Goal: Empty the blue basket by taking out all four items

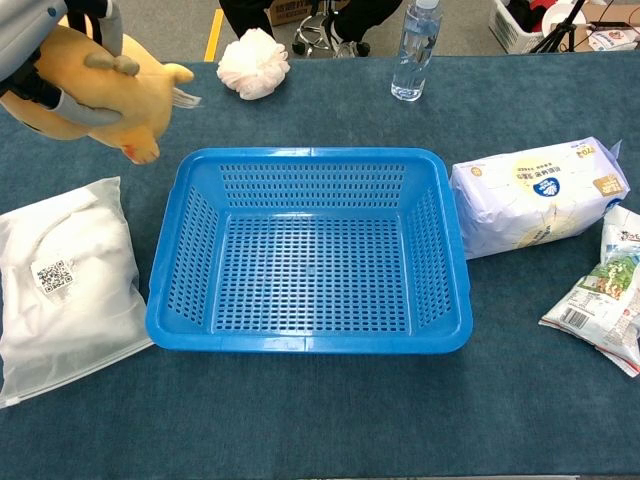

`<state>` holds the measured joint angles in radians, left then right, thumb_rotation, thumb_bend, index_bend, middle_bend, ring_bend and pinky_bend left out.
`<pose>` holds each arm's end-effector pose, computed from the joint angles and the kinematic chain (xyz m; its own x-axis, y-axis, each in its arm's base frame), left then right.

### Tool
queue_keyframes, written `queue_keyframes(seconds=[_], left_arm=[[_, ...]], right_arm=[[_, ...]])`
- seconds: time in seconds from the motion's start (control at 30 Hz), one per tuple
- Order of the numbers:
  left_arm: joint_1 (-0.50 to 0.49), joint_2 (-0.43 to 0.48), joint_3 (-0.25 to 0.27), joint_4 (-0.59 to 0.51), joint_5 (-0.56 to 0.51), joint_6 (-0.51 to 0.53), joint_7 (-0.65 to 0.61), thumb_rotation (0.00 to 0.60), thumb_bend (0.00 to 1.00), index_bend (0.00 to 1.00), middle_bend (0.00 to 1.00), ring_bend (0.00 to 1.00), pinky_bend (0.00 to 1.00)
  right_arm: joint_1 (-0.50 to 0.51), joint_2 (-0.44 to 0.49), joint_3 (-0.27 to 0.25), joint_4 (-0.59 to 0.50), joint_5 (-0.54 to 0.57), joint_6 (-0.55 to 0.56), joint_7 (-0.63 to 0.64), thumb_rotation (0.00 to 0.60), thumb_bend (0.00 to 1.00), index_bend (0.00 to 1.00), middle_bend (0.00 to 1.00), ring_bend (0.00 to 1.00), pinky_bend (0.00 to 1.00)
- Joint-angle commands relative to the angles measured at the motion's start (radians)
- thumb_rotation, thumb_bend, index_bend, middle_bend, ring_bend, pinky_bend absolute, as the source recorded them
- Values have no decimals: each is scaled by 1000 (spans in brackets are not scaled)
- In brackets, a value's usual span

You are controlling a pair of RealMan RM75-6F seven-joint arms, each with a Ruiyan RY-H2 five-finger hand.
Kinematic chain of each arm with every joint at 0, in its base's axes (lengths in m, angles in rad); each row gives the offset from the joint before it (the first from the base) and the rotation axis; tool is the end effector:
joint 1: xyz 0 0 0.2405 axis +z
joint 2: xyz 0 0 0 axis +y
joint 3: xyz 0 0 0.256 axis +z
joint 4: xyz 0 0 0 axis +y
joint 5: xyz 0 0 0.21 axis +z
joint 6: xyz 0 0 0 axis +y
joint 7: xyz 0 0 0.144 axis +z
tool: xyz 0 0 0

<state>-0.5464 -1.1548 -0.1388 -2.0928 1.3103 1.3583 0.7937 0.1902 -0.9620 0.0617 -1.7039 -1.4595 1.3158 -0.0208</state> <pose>-0.1156 0.2646 0.1203 0.6055 -0.1385 0.7837 0.7100 -0.3509 -0.6106 -0.2964 -0.2133 0.1824 0.4729 -0.1059 0.8747 -0.8810 -0.0691 0.4680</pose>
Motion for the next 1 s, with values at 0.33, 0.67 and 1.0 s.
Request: queue_keyframes(seconds=[0.33,0.67,1.0], left_arm=[[69,-63,17,86,-383,69,248,600,124,437,417,394,721],[84,-56,34,134,-320,57,104,600,30,0,0,33,422],[134,-77,34,235,-27,88,-322,600,30,66,0,0,232]], right_arm=[[-5,-2,-3,6,10,-3,8,600,0,65,276,195,483],[2,-1,0,-7,15,-14,-9,600,0,65,277,196,482],[-10,16,-2,-36,10,10,-29,600,0,65,277,196,482]])
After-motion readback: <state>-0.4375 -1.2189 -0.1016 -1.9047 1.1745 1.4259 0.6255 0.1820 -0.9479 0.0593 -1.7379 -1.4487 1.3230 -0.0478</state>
